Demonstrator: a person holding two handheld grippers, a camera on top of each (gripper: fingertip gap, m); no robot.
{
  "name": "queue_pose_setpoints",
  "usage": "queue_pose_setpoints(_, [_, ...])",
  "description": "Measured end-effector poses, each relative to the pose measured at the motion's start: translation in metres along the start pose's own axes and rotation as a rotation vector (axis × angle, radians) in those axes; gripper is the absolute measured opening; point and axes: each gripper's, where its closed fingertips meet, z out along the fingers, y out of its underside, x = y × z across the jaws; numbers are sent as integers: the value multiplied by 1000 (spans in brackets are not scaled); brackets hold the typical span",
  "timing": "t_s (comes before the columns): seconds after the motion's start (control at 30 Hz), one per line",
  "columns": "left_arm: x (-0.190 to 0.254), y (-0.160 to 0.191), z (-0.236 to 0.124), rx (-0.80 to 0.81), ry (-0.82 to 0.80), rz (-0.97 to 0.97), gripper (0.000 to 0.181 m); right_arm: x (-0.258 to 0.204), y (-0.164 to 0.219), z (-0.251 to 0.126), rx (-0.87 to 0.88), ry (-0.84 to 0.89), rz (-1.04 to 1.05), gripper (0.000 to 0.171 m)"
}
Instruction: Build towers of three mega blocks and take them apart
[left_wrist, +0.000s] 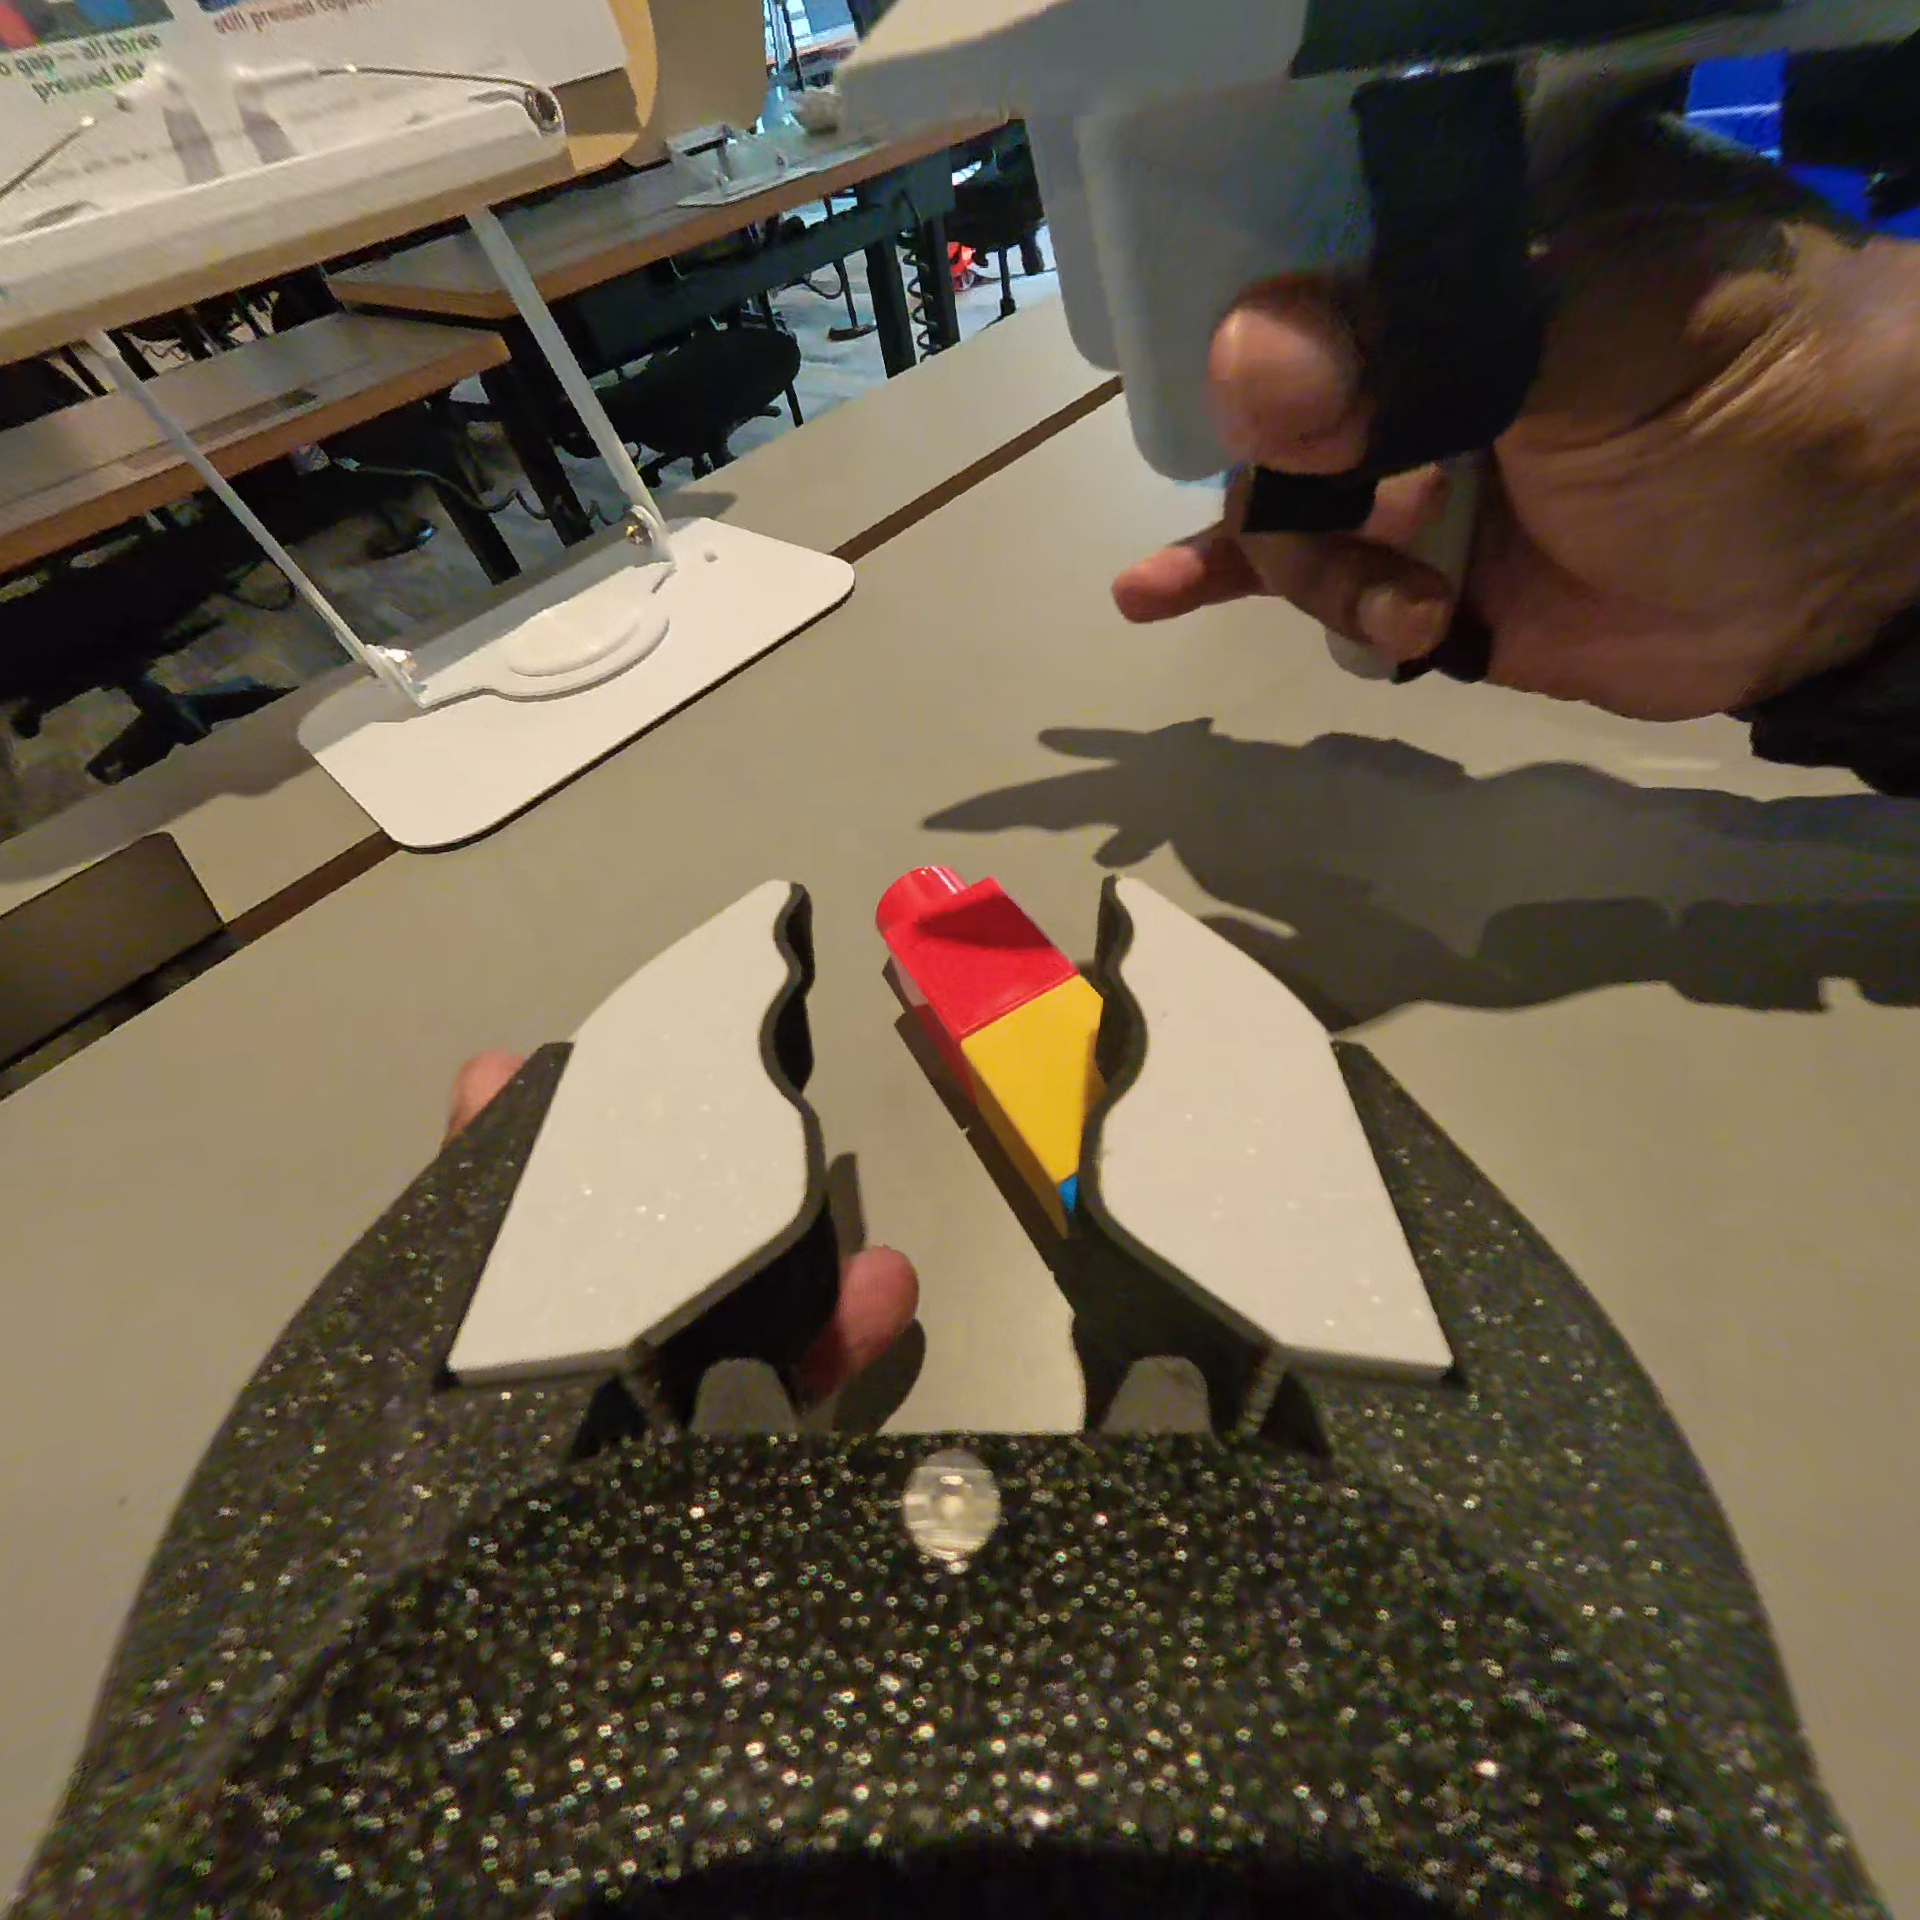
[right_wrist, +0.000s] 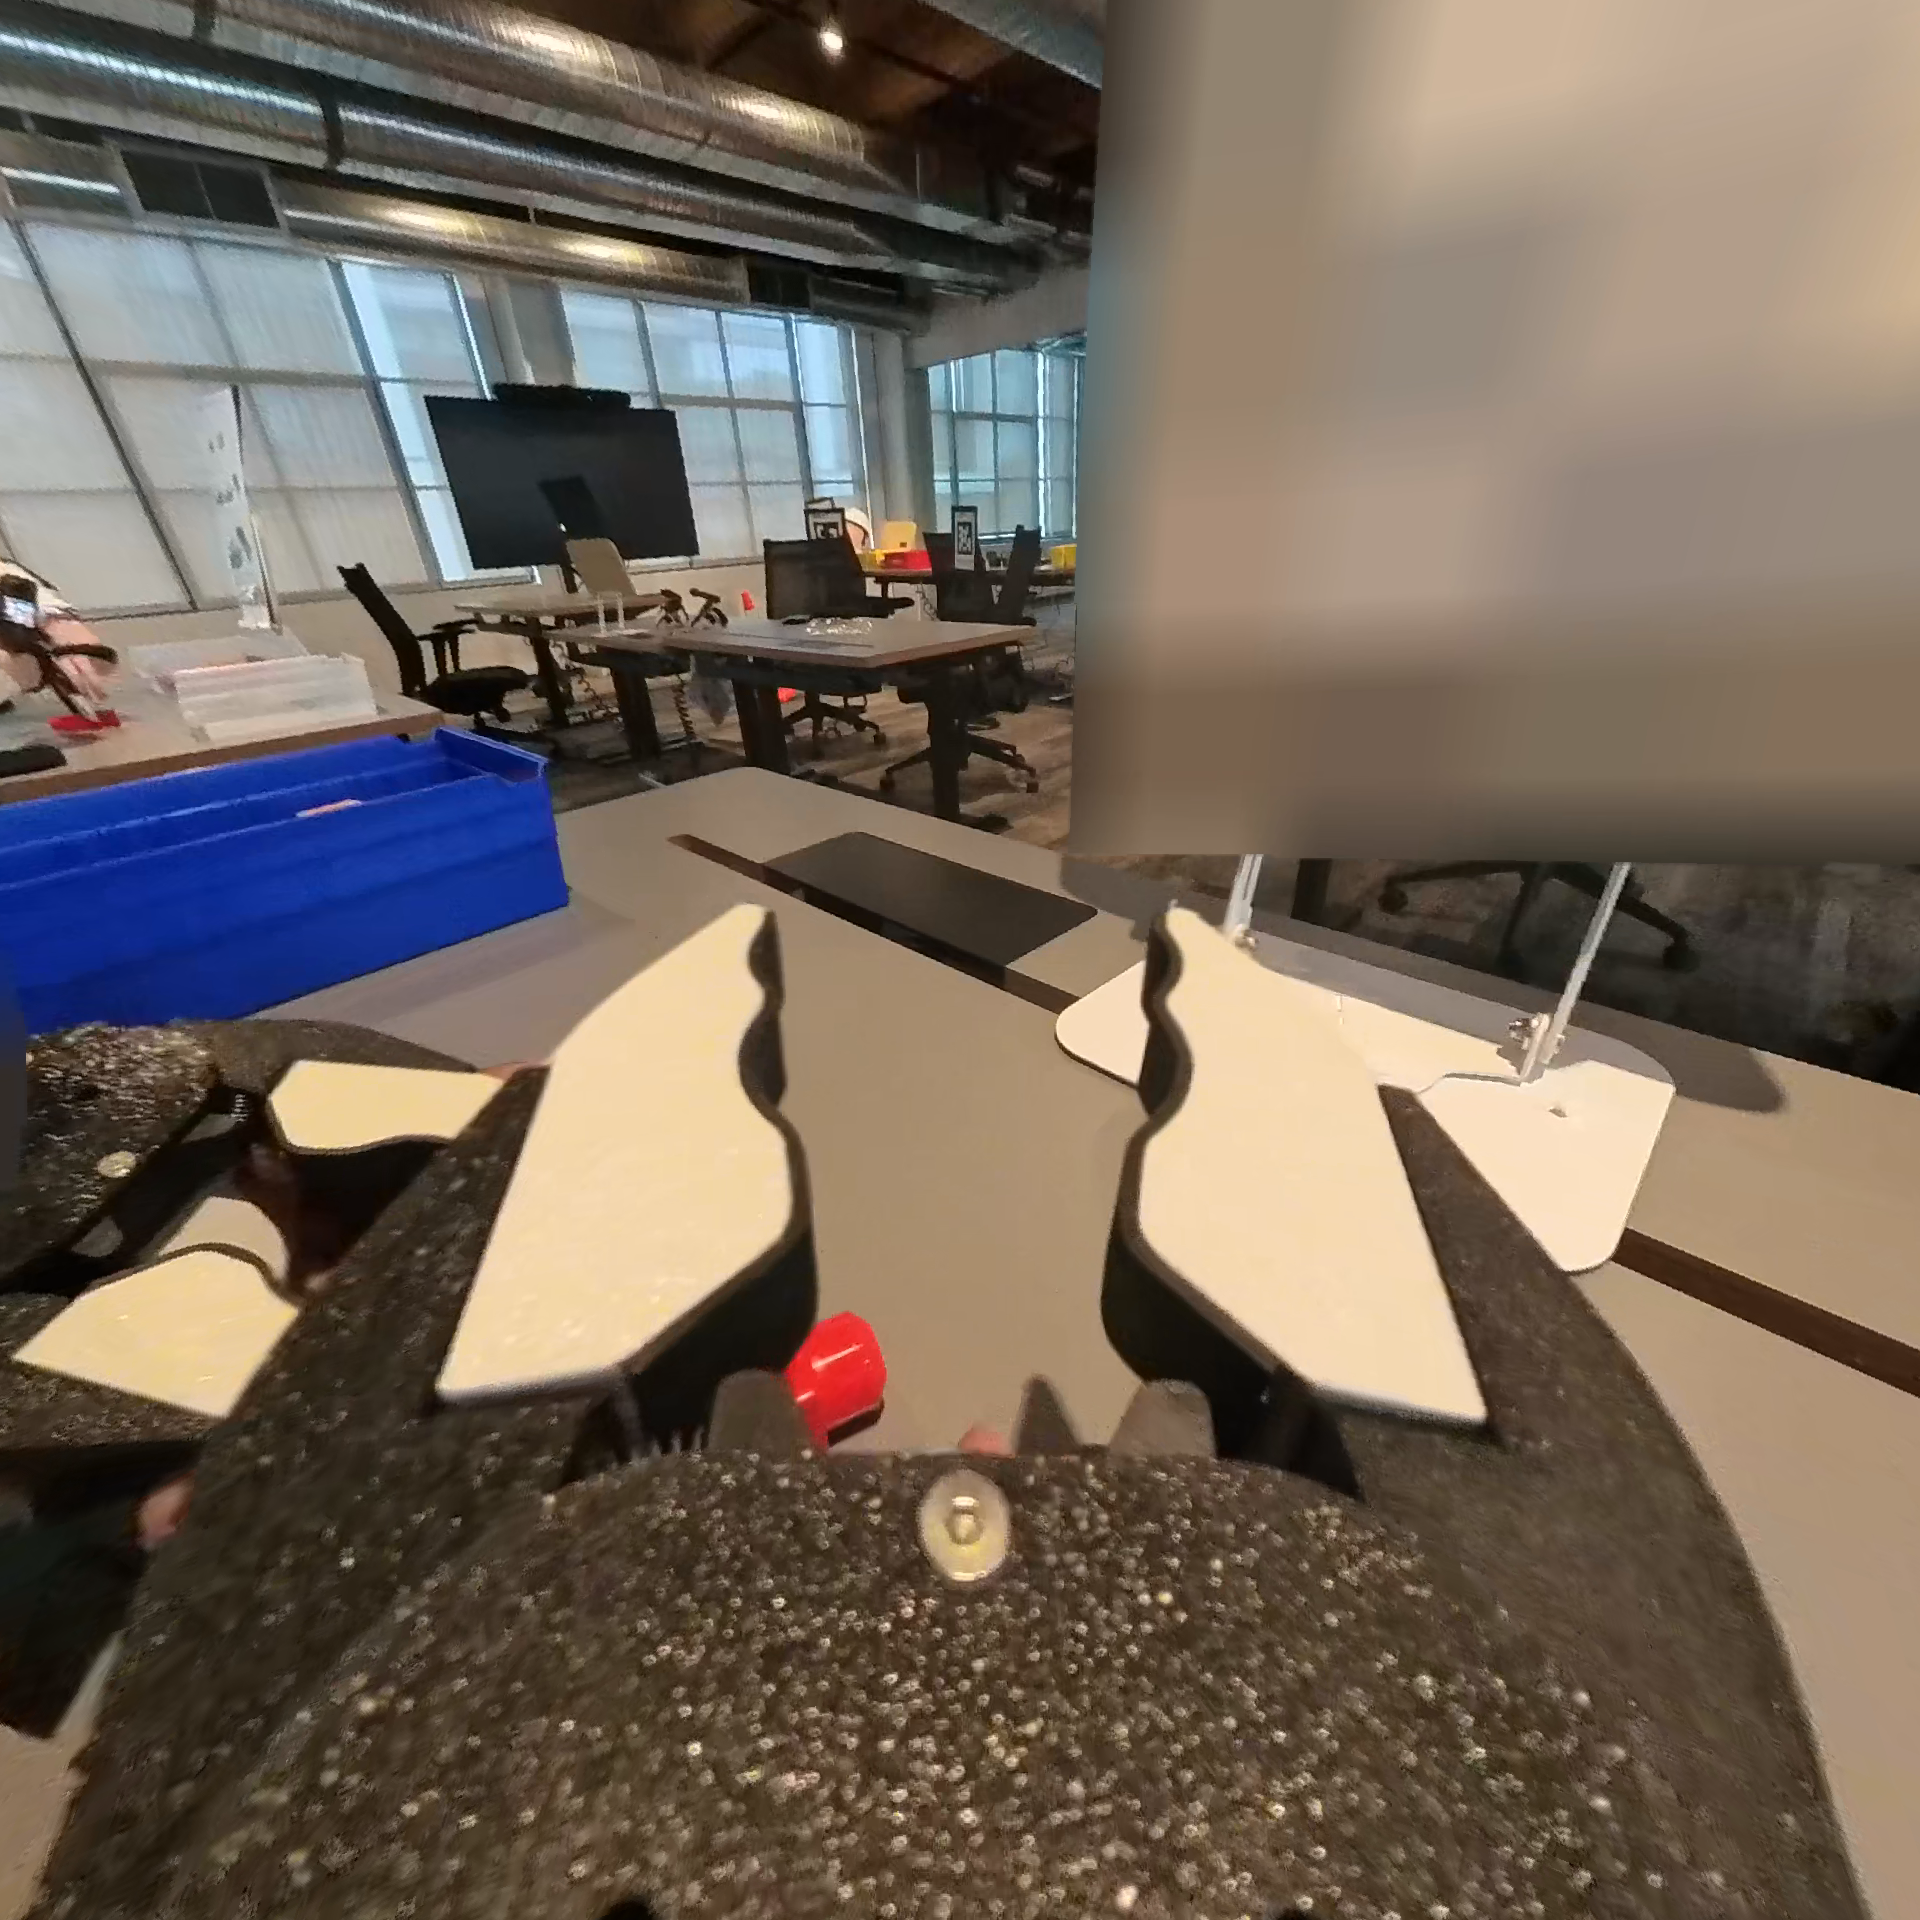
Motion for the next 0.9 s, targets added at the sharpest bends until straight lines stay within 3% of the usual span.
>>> queue_pose_setpoints(0.13, [0, 4, 1, -29, 2, -6, 51, 5, 3, -3, -18, 15, -52, 53])
queue_pose_setpoints(0.23, [-1, 8, 1, -51, 13, -53, 51, -3, 6, -3, -26, -55, -57, 31])
queue_pose_setpoints(0.3, [-1, 9, 0, -62, 35, -96, 51, -2, 8, -2, -27, -58, -26, 35])
queue_pose_setpoints(0.43, [0, 9, -1, -56, 75, -160, 51, 0, 16, 2, -58, -60, 67, 64])
queue_pose_setpoints(0.63, [5, 9, 0, -61, 110, -174, 48, -7, 16, 1, -55, -97, 78, 60])
queue_pose_setpoints(0.77, [11, 8, 0, -63, 147, -196, 49, -20, 11, -1, -38, -166, 92, 43])
queue_pose_setpoints(0.9, [12, 1, -3, -13, 210, -294, 48, -44, 40, -5, -195, -291, 131, 23])
